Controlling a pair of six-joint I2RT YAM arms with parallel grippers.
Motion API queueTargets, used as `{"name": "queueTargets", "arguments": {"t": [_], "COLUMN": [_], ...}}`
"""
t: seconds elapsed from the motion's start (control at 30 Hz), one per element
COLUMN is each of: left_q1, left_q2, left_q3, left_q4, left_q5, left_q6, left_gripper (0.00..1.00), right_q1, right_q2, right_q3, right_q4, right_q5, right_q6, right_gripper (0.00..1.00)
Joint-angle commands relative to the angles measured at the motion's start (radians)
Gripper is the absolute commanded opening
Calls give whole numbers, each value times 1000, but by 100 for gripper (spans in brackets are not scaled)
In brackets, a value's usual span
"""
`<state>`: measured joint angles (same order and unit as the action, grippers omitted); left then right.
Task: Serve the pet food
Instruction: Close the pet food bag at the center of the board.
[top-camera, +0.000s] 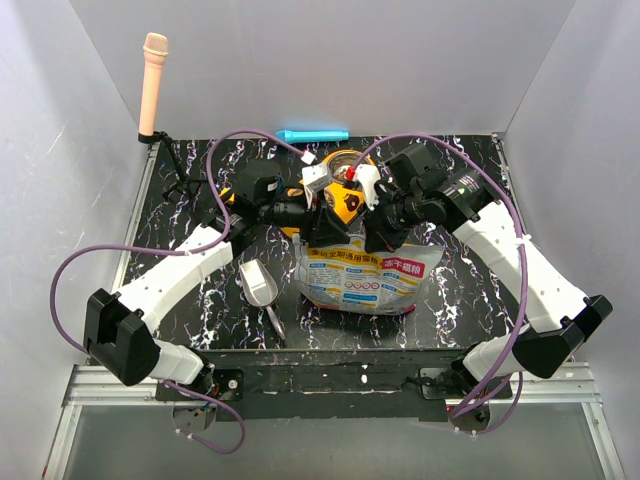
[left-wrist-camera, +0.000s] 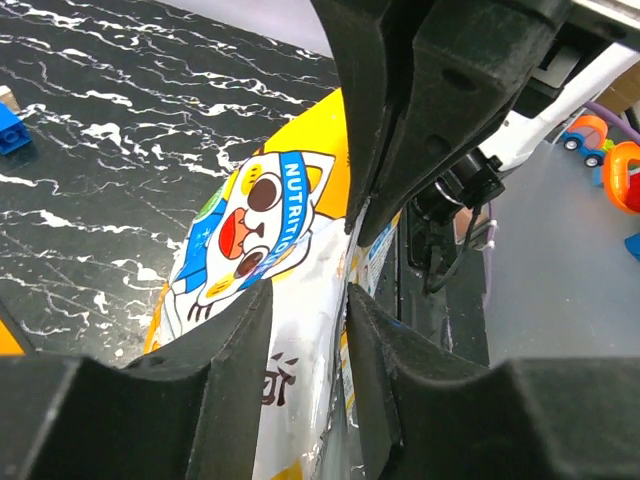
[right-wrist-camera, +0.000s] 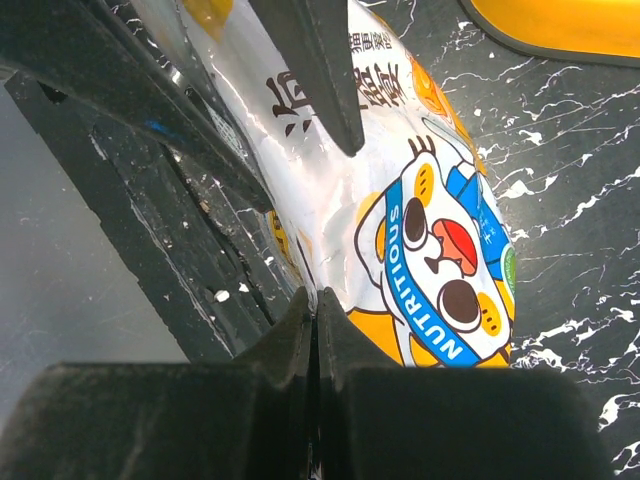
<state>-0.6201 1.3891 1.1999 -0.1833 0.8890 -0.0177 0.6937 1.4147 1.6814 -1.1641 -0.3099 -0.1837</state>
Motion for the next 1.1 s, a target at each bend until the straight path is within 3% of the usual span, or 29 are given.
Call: {"name": "queueTargets", "arguments": {"t": [0.0,0.03,0.07,0.17,0.23,0.3,0.53,0.6,0.87,0.93,1.0,1.07], "left_q1": [-3,-3,-3,-3,3,6,11,16,40,45,48,49], "left_q2": [40,48,51,27,8,4,1,-1,-19,-19,-21,-22], "left_q3": [23,32,44,47,55,69,84,87,87,92,98,99], "left_q4": [-15,-22,-48,-67,-67,-76,-82,-91,-94,-100,-114,-116], "left_q5": [47,54,45,10,-4,-7,-16,-24,-41,-39,-41,-41], "left_q6": [-27,-24,-7,13,13,13,13,13,13,13,45,45], "left_gripper": [20,5,0,0,0,0,0,0,0,0,0,0], "right_q1": [-29,-29,-29,-34,-54,-72,-88,-88,-91,-91,-89,-91], "right_q2": [-26,-26,-25,-42,-71,-108,-148,-152,-206,-232,-249,-267], "right_q3": [63,67,69,55,28,-20,-78,-84,-161,-189,-204,-215], "right_q4": [41,43,43,37,37,44,46,46,49,52,55,53], "right_q5": [22,26,34,77,89,84,60,87,184,157,158,175], "right_q6": [9,10,15,26,30,27,12,6,12,12,9,3], "right_gripper": [1,1,1,2,19,24,13,1,1,16,20,17]}}
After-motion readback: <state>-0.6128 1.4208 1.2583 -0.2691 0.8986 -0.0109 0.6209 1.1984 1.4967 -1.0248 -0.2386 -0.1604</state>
